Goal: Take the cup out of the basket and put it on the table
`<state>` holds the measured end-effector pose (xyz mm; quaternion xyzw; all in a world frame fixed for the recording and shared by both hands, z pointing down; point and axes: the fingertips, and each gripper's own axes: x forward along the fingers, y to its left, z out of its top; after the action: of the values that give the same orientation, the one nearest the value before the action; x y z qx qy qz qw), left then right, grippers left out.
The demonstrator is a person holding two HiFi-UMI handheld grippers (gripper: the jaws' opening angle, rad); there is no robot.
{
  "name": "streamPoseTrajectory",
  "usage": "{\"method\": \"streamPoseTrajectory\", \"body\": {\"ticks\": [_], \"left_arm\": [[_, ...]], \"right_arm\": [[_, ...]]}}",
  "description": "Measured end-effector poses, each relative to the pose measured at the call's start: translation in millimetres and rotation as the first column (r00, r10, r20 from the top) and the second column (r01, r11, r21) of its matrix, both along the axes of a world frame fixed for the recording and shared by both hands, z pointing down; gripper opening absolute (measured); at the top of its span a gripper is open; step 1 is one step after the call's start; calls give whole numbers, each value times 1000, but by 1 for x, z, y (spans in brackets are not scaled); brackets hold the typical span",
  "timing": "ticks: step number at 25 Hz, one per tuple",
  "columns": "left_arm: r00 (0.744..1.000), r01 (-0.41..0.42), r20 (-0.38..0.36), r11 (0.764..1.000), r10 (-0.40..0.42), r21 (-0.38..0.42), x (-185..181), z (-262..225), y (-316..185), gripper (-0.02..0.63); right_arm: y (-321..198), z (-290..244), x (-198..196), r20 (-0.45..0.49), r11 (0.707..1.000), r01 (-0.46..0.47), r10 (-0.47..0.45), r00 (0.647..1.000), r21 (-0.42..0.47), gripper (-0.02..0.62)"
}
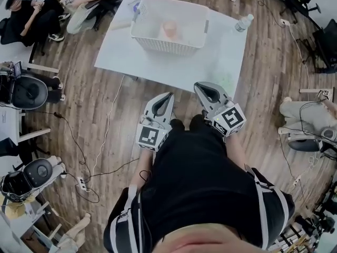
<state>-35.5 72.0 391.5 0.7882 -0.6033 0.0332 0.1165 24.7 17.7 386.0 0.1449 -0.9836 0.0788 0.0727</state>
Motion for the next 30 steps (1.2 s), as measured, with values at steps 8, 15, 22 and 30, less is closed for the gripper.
{"method": "streamPoseTrajectory", "body": {"ticks": [8,15,22,30], "left_arm": [[999,-43,-17,999,43,0,-32,8,-11,21],[1000,-20,-24,1000,20,9,-53,9,-24,21],[997,14,-71,1000,-13,10,-61,5,-68,21],[996,53,-71,999,-53,4,-62,1,-122,21]], "right_arm": [[-11,6,-23,-51,999,-40,40,998,-11,20],[-38,5,-48,-42,1000,-24,25,999,20,20],[-89,-2,-63,2,1000,9,-9,1000,30,20],[-138,3,-60,26,1000,25,-25,999,6,20]]}}
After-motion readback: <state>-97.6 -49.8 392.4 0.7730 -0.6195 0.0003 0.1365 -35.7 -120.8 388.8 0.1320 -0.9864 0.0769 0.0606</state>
